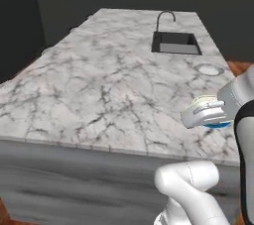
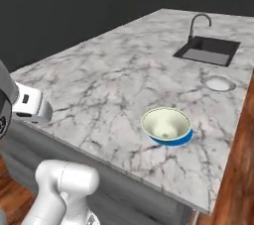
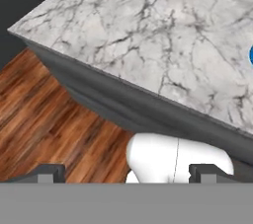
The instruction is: Move the bowls from the cabinet to the plates on the dining table.
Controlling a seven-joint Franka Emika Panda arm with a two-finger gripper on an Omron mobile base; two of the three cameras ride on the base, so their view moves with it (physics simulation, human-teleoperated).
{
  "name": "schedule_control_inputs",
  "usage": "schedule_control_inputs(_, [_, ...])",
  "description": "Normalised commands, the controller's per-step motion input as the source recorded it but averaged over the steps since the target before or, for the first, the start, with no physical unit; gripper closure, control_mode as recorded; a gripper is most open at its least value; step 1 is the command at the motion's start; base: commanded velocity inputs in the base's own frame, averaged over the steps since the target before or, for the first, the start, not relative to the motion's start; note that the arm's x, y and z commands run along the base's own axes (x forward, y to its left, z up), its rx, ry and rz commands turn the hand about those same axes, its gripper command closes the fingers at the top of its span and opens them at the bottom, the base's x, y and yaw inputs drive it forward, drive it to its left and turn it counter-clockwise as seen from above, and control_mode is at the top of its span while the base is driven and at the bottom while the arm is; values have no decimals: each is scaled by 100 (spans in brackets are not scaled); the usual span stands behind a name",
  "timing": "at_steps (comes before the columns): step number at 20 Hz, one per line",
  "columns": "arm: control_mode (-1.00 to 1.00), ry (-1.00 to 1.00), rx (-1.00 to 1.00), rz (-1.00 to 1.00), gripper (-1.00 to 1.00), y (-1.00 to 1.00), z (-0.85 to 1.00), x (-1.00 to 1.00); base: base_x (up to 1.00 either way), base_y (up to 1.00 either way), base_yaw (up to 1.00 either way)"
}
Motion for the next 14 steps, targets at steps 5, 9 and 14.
schedule_control_inputs(5, [100, 0, 0, 0, -100, 0, 0, 0, 41, 33, 70])
schedule_control_inputs(9, [100, 0, 0, 0, -100, 0, 0, 0, 57, 0, 81])
schedule_control_inputs(14, [100, 0, 0, 0, -100, 0, 0, 0, 61, -9, 83])
